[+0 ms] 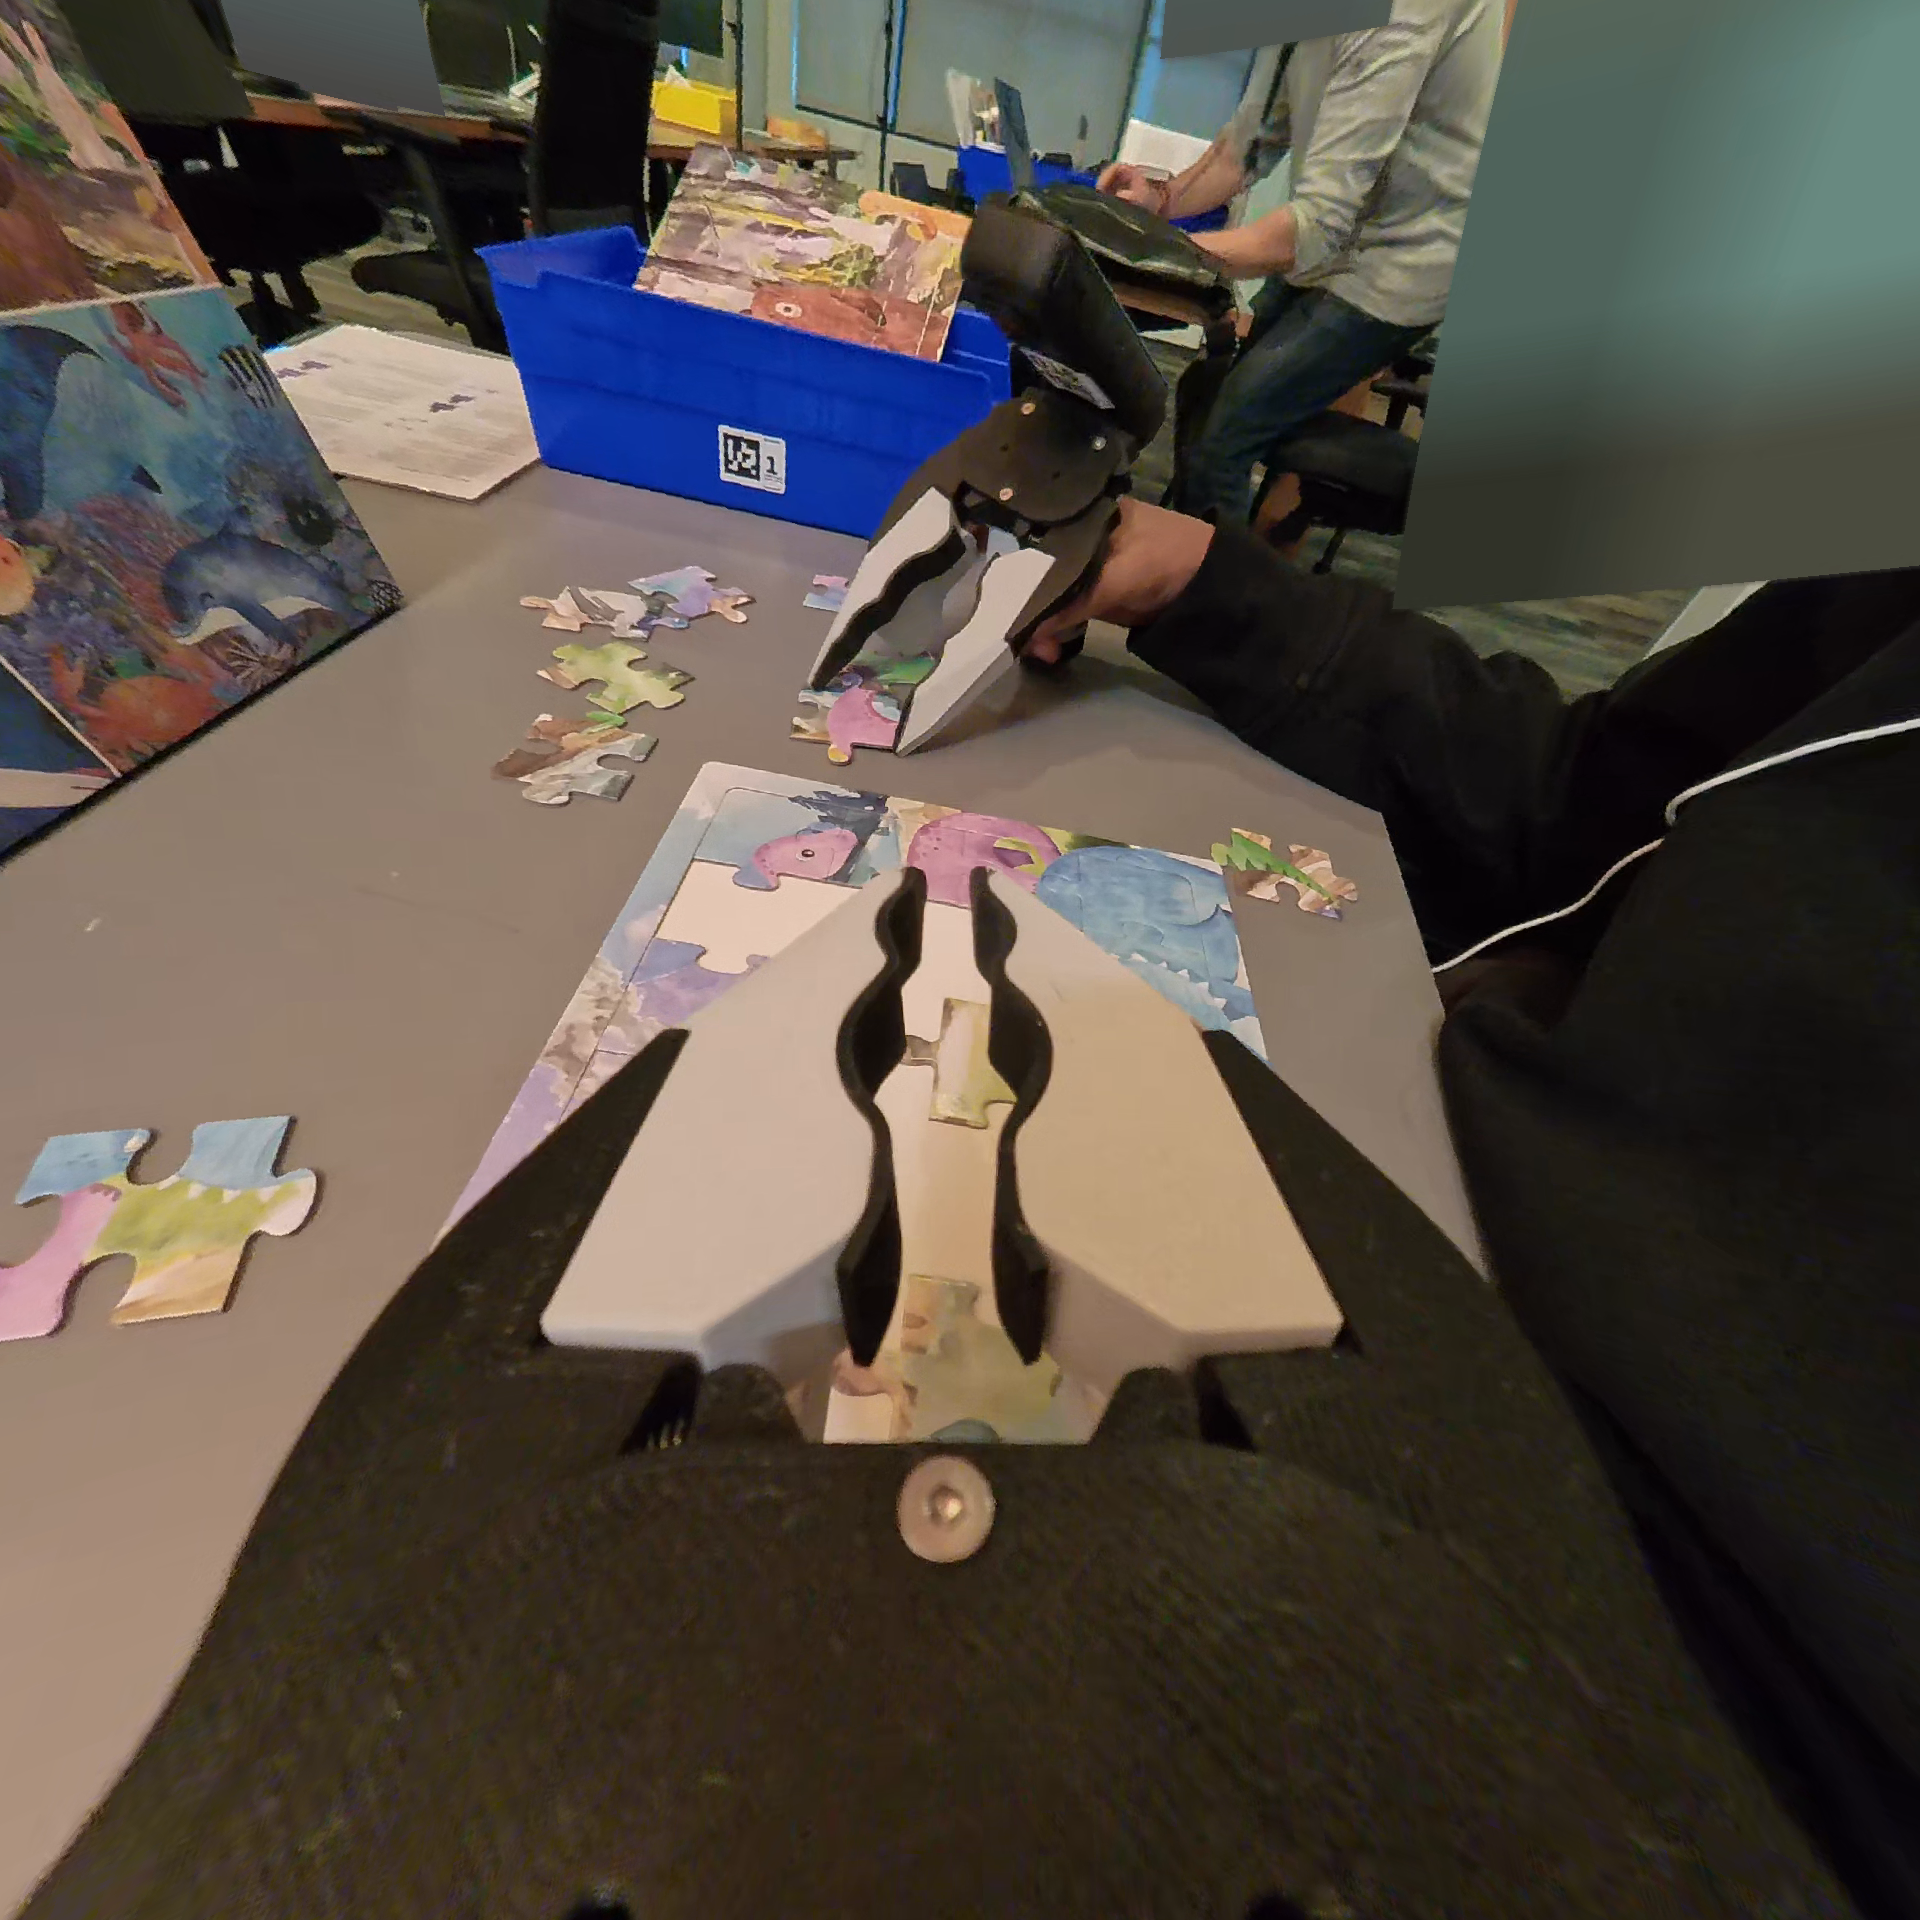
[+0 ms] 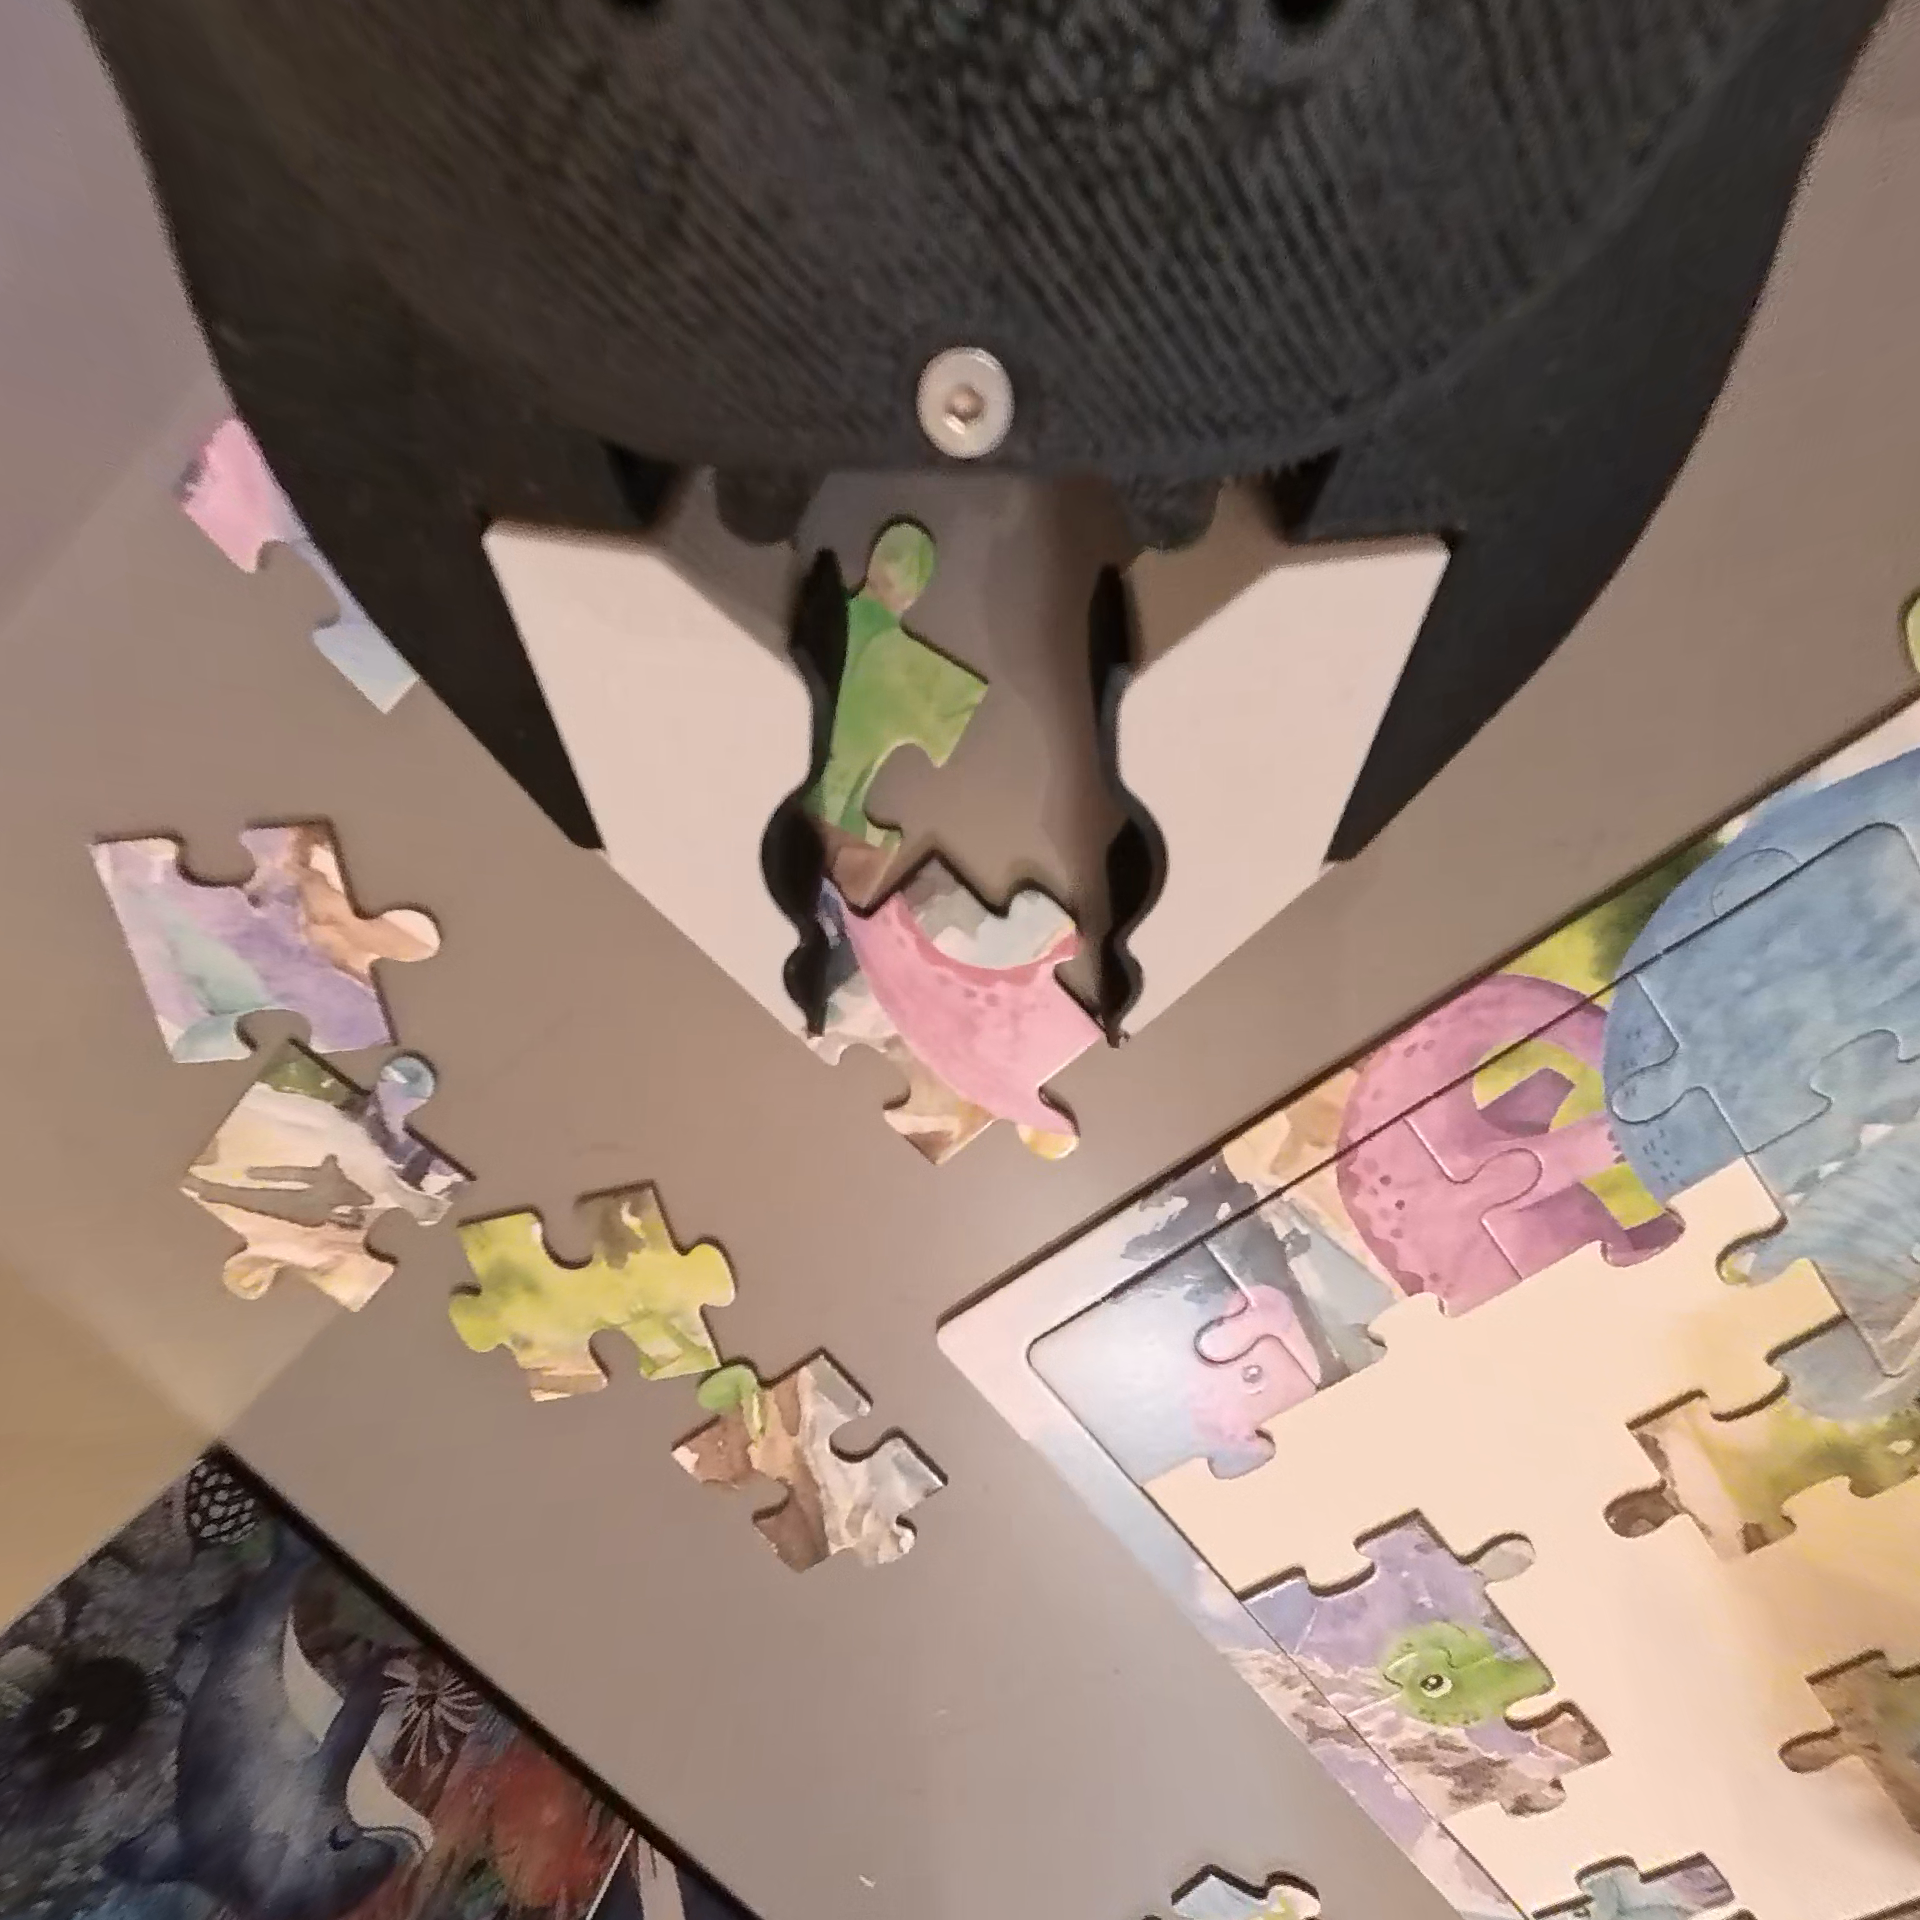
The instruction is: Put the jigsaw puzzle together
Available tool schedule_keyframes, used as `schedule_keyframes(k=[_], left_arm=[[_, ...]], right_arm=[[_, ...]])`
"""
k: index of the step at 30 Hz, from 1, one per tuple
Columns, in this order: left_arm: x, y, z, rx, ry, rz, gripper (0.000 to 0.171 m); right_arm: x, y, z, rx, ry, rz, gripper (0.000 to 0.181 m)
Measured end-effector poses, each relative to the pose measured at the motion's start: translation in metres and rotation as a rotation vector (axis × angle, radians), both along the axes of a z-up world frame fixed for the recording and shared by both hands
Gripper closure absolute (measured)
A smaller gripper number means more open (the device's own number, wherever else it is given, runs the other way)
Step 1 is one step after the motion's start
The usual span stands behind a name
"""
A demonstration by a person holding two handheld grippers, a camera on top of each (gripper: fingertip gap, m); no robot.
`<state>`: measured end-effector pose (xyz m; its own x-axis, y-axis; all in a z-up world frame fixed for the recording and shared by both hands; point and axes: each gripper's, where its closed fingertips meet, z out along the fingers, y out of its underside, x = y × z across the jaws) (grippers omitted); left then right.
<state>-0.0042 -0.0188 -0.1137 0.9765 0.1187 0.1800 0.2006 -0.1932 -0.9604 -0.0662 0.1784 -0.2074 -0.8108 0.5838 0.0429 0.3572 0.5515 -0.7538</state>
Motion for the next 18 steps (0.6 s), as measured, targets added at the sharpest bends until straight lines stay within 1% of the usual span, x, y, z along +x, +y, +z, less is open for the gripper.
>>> schedule_keyframes(k=[2,5,11,13,15,18], left_arm=[[0.0,0.0,0.0,-0.003,0.002,-0.001,0.164],[0.0,0.0,-0.001,-0.009,0.011,0.002,0.164],[0.0,-0.001,0.002,-0.002,0.046,0.002,0.163],[-0.004,-0.002,0.002,0.004,0.068,0.017,0.163],[-0.008,-0.003,0.001,0.0,0.08,0.033,0.163],[-0.016,-0.006,-0.002,-0.001,0.09,0.063,0.163]], right_arm=[[0.001,-0.001,0.0,-0.002,-0.001,0.008,0.132],[0.001,-0.004,0.002,-0.001,0.003,0.017,0.143],[-0.001,-0.004,0.001,0.022,0.012,-0.005,0.143],[-0.004,-0.001,0.001,0.045,0.027,-0.025,0.137],[-0.008,0.004,0.002,0.06,0.04,-0.059,0.126],[-0.011,0.009,0.0,0.035,0.012,-0.104,0.116]])
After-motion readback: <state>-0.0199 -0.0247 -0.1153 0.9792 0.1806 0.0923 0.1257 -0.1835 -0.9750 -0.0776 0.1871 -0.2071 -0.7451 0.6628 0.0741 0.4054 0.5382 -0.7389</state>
